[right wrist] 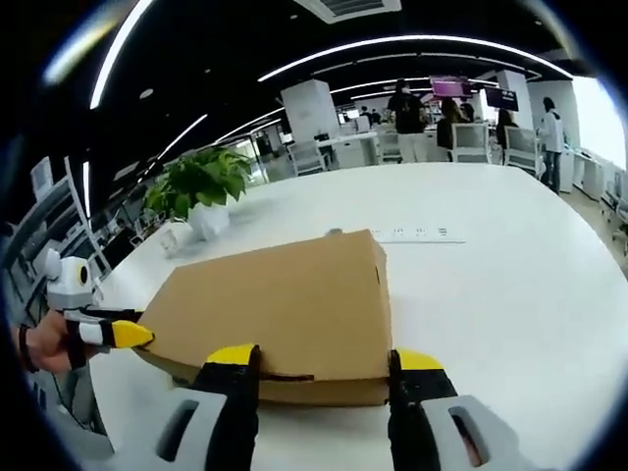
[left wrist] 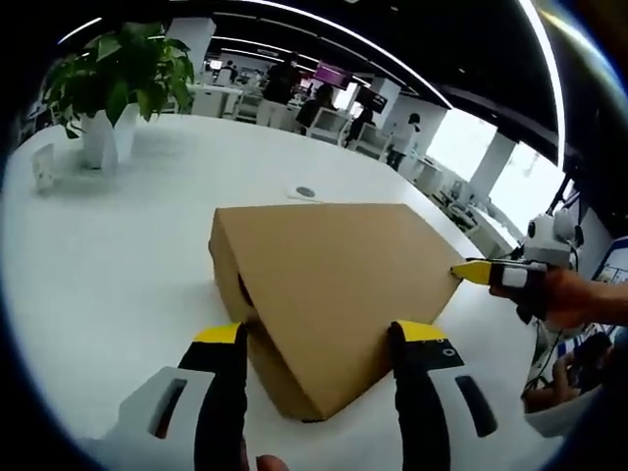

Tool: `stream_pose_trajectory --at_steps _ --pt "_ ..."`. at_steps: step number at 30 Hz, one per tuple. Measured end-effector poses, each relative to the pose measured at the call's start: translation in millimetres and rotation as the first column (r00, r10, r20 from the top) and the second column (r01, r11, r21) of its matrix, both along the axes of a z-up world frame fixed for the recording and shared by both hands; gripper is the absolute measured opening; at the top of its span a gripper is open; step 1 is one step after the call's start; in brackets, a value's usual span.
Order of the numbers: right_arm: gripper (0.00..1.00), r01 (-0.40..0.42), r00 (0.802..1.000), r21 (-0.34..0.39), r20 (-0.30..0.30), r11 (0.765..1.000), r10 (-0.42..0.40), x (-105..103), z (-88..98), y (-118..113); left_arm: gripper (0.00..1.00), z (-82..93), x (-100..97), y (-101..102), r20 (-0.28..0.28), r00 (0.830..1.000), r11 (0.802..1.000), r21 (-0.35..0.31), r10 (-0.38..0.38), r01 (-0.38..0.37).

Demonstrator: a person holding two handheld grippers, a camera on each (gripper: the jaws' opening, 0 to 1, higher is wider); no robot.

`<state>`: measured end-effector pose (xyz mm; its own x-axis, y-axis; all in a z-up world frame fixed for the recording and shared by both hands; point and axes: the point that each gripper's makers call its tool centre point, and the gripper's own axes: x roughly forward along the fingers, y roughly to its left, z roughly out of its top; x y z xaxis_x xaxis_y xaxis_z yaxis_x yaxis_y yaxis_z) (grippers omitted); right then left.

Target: Operate the shoe box by opening the lid, removing the specified soft item, and placing it in the target area until the item is outside and the box remains undamaged.

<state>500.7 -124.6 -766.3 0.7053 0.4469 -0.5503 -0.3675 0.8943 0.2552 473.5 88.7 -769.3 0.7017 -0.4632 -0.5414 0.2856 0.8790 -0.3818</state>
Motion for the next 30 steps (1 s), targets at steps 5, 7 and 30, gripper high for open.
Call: stream_pose_trajectory --at_steps 5,7,30 --pt "0.48 -0.004 1.000 0.008 -0.005 1.000 0.004 -4 -2.4 7 0.58 2.1 -8.3 11 -0.002 1.000 1.000 0.021 0.001 -0.001" --pt "0.48 -0.010 1.000 0.011 -0.007 1.000 0.010 -16 -2.9 17 0.57 2.4 -13.9 18 -0.006 1.000 1.000 0.027 -0.002 0.002" --pt "0.47 -0.102 0.994 0.005 -0.038 0.995 0.102 -89 -9.0 89 0.55 0.6 -109.7 90 -0.035 0.999 0.999 0.037 -0.023 0.024"
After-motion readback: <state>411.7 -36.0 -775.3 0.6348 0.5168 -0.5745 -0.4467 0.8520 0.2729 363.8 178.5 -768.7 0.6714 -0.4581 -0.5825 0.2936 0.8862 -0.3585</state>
